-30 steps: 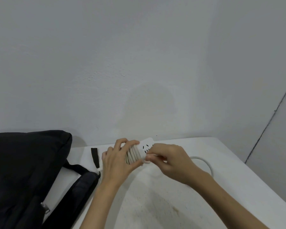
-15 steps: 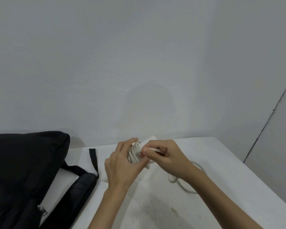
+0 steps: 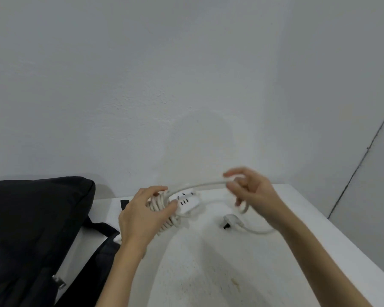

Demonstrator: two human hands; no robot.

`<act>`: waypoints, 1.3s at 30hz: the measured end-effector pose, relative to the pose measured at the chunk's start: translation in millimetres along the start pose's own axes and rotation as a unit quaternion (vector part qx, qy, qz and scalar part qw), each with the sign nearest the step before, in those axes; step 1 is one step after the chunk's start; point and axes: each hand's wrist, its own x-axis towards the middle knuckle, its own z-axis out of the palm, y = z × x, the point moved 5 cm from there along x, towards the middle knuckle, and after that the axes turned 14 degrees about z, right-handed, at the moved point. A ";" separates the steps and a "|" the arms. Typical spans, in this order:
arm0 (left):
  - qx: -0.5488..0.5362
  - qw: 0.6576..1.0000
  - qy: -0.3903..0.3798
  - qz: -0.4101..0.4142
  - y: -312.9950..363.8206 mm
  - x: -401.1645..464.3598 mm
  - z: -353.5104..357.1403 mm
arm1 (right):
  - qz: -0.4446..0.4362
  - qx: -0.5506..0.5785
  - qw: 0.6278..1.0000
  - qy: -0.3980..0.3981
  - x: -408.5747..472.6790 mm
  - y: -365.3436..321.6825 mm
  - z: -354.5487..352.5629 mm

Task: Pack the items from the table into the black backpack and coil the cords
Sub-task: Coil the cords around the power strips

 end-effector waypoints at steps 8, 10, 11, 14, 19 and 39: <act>-0.433 0.895 -0.067 -0.085 42.9 -3.2 18.4 | -0.038 0.026 0.992 0.117 39.4 23.7 18.4; -0.478 0.866 -0.066 -0.132 30.0 -0.1 17.9 | -0.001 -0.045 0.991 0.126 35.1 49.2 32.7; -0.492 0.853 -0.076 -0.157 21.7 1.1 18.2 | 0.022 -0.091 0.987 0.133 31.5 61.3 38.4; -0.539 0.806 -0.062 -0.238 1.5 0.2 21.7 | 0.046 -0.216 0.965 0.143 19.2 82.6 46.9; -0.615 0.729 -0.011 -0.300 -17.2 1.2 17.0 | 0.124 -0.188 0.966 0.128 1.8 102.3 22.5; -0.264 0.962 -0.042 0.054 5.0 3.9 28.7 | -0.262 -0.395 0.879 0.049 -18.5 -51.6 46.0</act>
